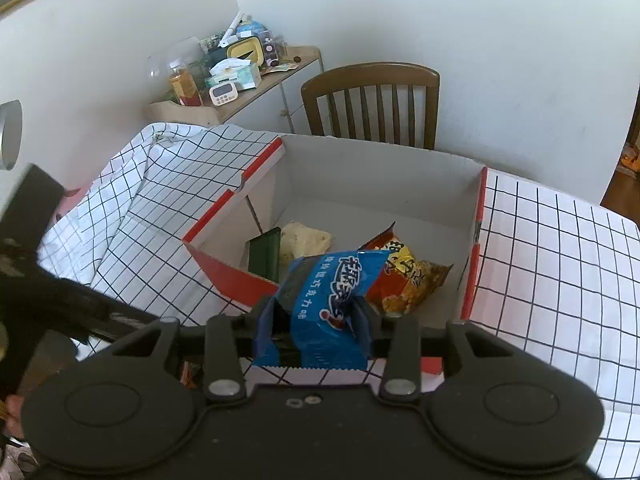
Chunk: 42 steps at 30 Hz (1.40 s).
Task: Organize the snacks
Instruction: 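Lift and carry both packs over the red box with both tools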
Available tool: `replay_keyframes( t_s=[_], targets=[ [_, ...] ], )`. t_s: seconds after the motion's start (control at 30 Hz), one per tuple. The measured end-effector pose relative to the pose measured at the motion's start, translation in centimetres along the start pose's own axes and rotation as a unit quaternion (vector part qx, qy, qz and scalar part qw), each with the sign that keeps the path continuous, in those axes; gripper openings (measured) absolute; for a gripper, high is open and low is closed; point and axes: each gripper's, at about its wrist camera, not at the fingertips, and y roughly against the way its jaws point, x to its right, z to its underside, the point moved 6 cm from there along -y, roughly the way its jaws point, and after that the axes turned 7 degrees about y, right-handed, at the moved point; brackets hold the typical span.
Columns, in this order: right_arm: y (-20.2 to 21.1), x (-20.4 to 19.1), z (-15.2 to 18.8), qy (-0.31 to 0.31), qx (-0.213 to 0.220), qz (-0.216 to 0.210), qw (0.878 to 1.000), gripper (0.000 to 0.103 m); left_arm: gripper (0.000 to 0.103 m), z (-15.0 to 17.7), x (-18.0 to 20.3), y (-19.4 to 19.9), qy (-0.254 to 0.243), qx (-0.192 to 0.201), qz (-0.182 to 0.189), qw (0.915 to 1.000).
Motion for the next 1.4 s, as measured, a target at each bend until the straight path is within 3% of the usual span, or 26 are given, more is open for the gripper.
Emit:
replay_keyframes(
  t_s=[0.27,0.43,0.6,0.73,1.03,1.4],
  targets=[
    [-0.4,0.2,0.8,-0.004,-0.002,0.001,1.0,0.04,0.071,-0.2,-1.8,-3.3,0.106,-0.026,-0.02,0.9938],
    [-0.7,0.5,1.1,-0.005,-0.007,0.003,1.0,0.04,0.069,-0.2,-2.4,-3.9,0.119,-0.018,-0.015,0.9926],
    [-1.1,0.7,1.3,-0.005,-0.011,0.004,1.0,0.04,0.059,-0.2,-2.7,-3.8,0.124,-0.009,-0.01,0.9922],
    [-1.3,0.6,1.3,-0.003,-0.013,0.005,1.0,0.04,0.038,-0.3,-2.9,-2.8,0.11,0.008,-0.01,0.9938],
    [-1.0,0.2,1.5,0.004,-0.015,0.009,1.0,0.04,0.033,0.2,-4.2,-0.6,0.113,0.034,0.019,0.9929],
    [0.2,0.1,0.8,0.004,-0.004,0.02,1.0,0.04,0.033,0.4,-0.7,7.3,0.013,0.111,0.046,0.9926]
  ],
)
